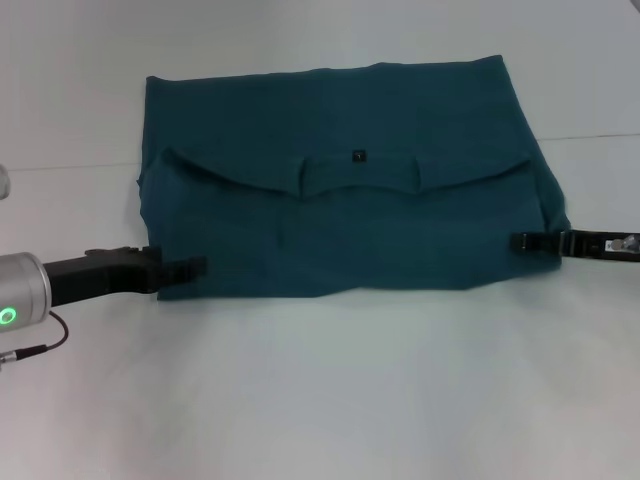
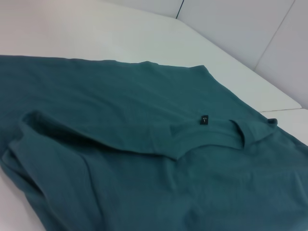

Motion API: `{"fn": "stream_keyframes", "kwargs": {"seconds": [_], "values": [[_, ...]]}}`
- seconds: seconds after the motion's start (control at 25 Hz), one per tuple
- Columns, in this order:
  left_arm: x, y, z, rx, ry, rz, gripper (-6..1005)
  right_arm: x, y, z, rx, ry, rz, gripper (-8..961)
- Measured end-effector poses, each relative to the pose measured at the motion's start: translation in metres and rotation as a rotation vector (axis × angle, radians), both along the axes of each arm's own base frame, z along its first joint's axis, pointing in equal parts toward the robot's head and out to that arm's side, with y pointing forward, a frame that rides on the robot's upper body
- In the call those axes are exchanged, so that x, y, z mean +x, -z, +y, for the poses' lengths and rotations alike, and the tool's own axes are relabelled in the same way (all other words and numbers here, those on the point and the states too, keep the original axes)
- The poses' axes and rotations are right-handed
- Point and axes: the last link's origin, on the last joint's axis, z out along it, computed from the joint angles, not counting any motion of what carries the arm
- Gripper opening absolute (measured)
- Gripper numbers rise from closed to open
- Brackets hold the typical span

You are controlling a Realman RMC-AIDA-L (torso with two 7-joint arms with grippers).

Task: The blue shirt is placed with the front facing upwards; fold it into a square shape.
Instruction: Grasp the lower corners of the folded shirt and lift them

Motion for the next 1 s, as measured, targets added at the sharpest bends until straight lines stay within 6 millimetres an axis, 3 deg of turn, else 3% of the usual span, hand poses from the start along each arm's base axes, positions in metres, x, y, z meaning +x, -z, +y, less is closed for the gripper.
{"fn": "stream_keyframes", "kwargs": {"seconds": [0.48,0.8,1.0], "values": [[-0.001,0.000,0.002,0.009,-0.006,0.008,822,0.003,-0.005,0.001,0.051,0.018,0.027,457],[-0.005,0.007,0.006,0.036,-0.018,0.073,819,0.001,-0.010,-0.002,0.049,-0.015,0.060,20],[-0.007,0.012,0.009,0.052,-0.027,0.114,816,0.001,-0.009,-0.004,0.041,-0.017,0.068,11]]}}
